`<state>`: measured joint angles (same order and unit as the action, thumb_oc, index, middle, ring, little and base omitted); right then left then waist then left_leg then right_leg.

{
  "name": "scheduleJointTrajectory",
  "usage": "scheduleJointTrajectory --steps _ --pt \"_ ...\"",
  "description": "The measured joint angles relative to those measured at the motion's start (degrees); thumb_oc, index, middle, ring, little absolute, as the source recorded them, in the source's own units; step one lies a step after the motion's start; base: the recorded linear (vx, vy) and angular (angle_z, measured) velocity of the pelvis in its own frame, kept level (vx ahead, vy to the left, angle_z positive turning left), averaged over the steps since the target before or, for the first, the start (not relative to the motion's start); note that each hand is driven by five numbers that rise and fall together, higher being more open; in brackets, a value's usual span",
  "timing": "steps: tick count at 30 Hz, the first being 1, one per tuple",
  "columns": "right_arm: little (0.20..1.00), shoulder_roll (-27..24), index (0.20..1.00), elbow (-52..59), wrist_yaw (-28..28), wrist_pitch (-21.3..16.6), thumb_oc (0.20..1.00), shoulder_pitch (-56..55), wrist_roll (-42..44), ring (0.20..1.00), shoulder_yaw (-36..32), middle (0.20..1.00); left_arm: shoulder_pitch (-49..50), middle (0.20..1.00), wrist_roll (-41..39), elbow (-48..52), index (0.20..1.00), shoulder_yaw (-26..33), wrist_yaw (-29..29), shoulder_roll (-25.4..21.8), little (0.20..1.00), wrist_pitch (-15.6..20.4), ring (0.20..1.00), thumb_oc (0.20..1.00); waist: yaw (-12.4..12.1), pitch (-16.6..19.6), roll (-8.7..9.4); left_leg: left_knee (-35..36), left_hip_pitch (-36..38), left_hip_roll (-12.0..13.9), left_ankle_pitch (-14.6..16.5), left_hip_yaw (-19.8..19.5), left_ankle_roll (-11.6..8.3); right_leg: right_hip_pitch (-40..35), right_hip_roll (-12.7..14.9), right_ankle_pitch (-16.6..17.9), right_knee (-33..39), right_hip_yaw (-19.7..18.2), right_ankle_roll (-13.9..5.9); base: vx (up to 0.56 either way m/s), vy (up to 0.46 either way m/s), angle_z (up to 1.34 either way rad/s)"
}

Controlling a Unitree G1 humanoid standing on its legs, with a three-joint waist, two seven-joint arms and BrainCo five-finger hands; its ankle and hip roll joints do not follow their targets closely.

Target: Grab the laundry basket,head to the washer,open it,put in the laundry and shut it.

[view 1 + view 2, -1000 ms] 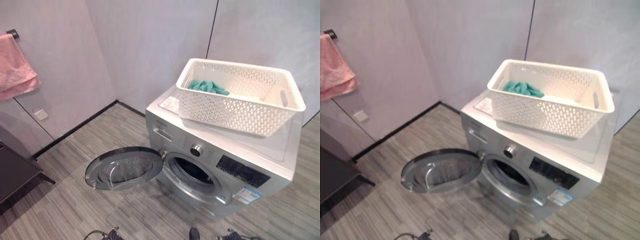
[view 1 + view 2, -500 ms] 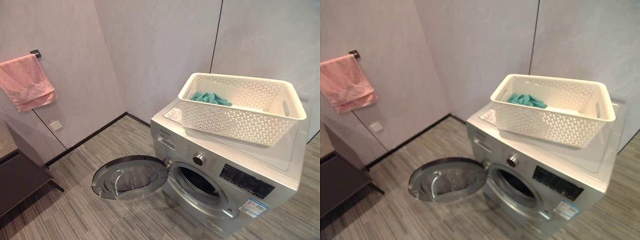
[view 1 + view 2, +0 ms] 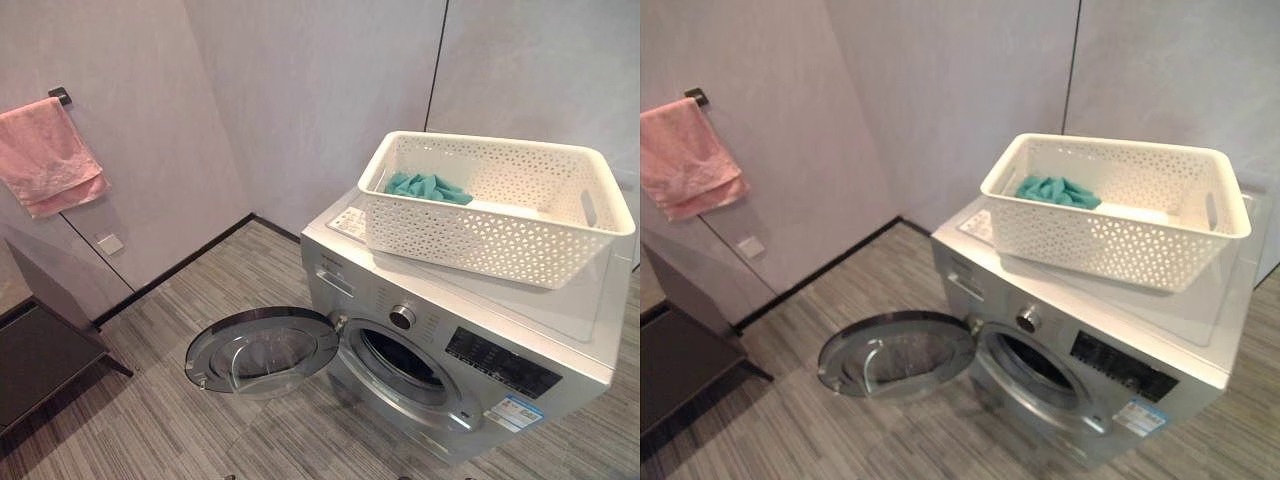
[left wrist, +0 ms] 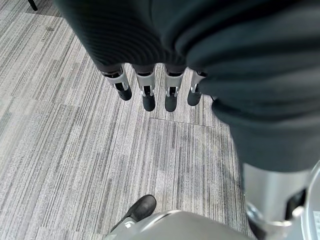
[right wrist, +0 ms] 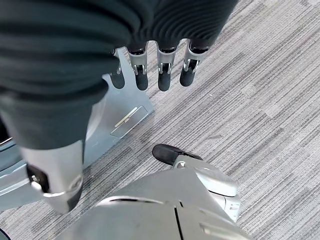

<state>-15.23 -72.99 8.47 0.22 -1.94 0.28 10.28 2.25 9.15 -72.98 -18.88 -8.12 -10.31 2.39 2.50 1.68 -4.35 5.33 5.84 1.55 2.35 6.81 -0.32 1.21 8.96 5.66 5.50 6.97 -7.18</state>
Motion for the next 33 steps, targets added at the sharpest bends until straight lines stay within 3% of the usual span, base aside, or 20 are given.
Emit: scheduleJointTrajectory --steps 13,18,22,27,30,31,33 --pt "1.000 -1.03 1.000 -0.11 0.02 -0.09 1.000 -0.11 3.94 1.000 -5.85 1.000 -0.66 1.000 -0.14 0.09 1.000 0.06 0.44 -0.11 1.000 0.00 1.000 1.000 0.34 -1.71 0.84 -0.02 0.08 -0.34 0.38 1.79 -0.03 0.90 0.00 0.25 -0.02 -1.79 -0.31 -0.01 0.043 -0.07" --pt "1.000 -2.90 1.000 -0.29 0.11 -0.47 1.000 -0.75 10.49 1.000 -13.69 1.000 -1.58 1.000 -0.16 0.00 1.000 0.27 0.48 -0.28 1.000 0.00 1.000 1.000 1.75 -2.55 1.67 -0.04 -0.08 -1.16 0.60 2.24 0.19 1.59 0.14 0.56 -0.33 -2.76 -0.84 -0.04 0.072 -0.10" --pt "1.000 -7.94 1.000 1.18 2.69 -0.76 1.000 -0.77 16.45 1.000 -23.91 1.000 -2.51 1.000 -0.13 -0.18 1.000 1.23 0.46 -0.74 1.000 -0.02 1.000 1.000 3.20 -3.40 3.06 -0.04 0.17 -2.27 1.05 5.01 0.86 2.91 0.85 1.61 -0.50 -5.53 -1.71 -0.02 0.079 -0.30" --pt "1.000 -11.20 1.000 17.80 10.25 -2.39 1.000 -4.38 19.04 1.000 -32.74 1.000 -2.57 1.000 -0.12 -0.08 1.000 2.96 0.43 -0.79 1.000 -0.09 1.000 1.000 6.05 -3.72 4.38 -0.03 1.32 -3.35 1.52 6.81 1.53 3.00 1.29 2.13 -0.50 -8.14 -2.32 0.00 0.130 -0.26" --pt "1.000 -11.91 1.000 45.46 22.71 -2.32 1.000 -9.22 8.84 1.000 -39.42 1.000 -0.83 1.000 -0.04 1.87 1.000 4.29 0.40 0.19 1.000 -0.09 1.000 1.000 7.94 -3.56 3.31 -0.02 2.46 -4.27 2.03 8.58 2.32 2.85 2.14 2.46 -0.51 -10.07 -3.21 0.00 0.118 -0.30" --pt "1.000 -12.87 1.000 48.38 25.24 -3.23 1.000 -9.13 5.84 1.000 -40.17 1.000 -0.92 1.000 -0.03 2.25 1.000 4.27 0.36 0.16 1.000 -0.08 1.000 1.000 8.10 -3.32 3.47 -0.03 2.88 -4.58 2.13 9.12 2.36 2.78 2.27 2.57 -0.50 -10.49 -3.37 0.02 0.124 -0.23" --pt "1.000 -14.25 1.000 51.05 28.44 -1.49 1.000 -7.81 2.64 1.000 -41.11 1.000 -1.06 1.000 0.01 2.40 1.000 4.27 0.37 0.28 1.000 -0.08 1.000 1.000 7.74 -2.76 3.64 0.03 3.09 -5.04 2.41 9.47 2.80 2.68 2.49 2.40 -0.55 -11.28 -3.50 -0.01 0.093 -0.16"
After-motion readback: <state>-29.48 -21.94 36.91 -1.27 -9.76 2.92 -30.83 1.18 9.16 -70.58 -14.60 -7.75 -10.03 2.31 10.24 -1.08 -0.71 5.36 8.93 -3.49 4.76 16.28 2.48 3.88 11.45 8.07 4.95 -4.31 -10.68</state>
